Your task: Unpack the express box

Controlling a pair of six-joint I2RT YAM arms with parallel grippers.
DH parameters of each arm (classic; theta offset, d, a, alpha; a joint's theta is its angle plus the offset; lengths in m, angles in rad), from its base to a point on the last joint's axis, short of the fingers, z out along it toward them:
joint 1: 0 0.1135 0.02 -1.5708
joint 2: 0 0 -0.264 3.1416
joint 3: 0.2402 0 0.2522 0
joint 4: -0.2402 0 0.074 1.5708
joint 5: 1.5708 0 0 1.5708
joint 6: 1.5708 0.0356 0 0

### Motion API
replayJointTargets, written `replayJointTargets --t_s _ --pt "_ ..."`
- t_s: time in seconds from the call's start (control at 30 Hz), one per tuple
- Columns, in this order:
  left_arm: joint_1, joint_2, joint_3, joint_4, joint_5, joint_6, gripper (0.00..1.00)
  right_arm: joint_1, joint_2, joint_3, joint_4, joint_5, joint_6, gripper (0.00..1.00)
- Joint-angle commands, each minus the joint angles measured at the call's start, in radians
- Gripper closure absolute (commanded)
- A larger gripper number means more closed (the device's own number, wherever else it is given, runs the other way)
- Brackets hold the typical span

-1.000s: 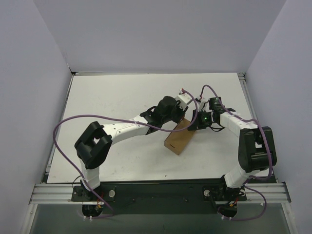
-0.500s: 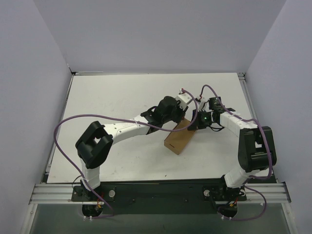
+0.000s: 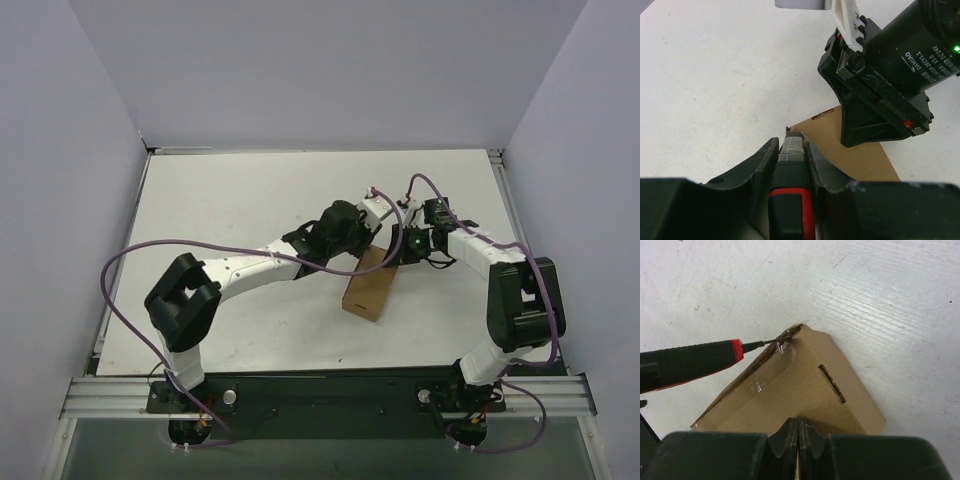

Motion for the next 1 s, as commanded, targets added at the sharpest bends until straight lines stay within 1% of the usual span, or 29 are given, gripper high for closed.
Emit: replayJointTargets --t_s 0.0,0.13,0.33,0.47,0.6,0.73,0.77,0.8,0.83,0.87,0.97 --pt "-0.022 -0.06 -0.002 -0.115 -0.015 -0.011 1.0 0.002 0.079 -0.036 -0.074 0.244 -0.044 1.0" --pt "-0.022 -0.043 0.055 -0.144 -0.035 -0.062 1.0 0.005 0.082 -0.03 -0.074 0.246 -0.044 1.0" --pt "-0.003 0.014 0.064 -0.139 -0.049 -0.062 1.0 0.005 0.081 -0.032 -0.076 0.25 -0.036 1.0" --pt "0.0 0.024 0.104 -0.142 -0.04 -0.059 1.0 -0.002 0.07 -0.041 -0.077 0.261 -0.013 1.0" --pt "0.001 0.049 0.131 -0.13 -0.009 -0.045 1.0 -0.01 0.049 -0.041 -0.088 0.281 0.013 1.0" --pt "0.005 0.107 0.193 -0.109 0.074 -0.005 1.0 -0.006 0.017 -0.036 -0.114 0.223 0.017 1.0" --pt "0.006 0.119 0.2 -0.098 0.077 -0.001 1.0 -0.005 -0.002 -0.035 -0.114 0.157 0.017 0.93" --pt "0.006 0.138 0.205 -0.084 0.113 0.005 1.0 -0.002 -0.014 -0.029 -0.116 0.125 0.017 0.89" --pt "0.006 0.144 0.207 -0.035 0.135 0.022 1.0 -0.002 -0.031 -0.026 -0.131 0.109 0.017 0.84" --pt "0.006 0.152 0.208 -0.021 0.144 0.03 1.0 -0.002 -0.066 -0.024 -0.134 0.106 0.017 0.78" --pt "0.02 0.172 0.222 0.01 0.218 0.035 1.0 -0.048 -0.109 -0.013 -0.158 0.088 0.01 0.76"
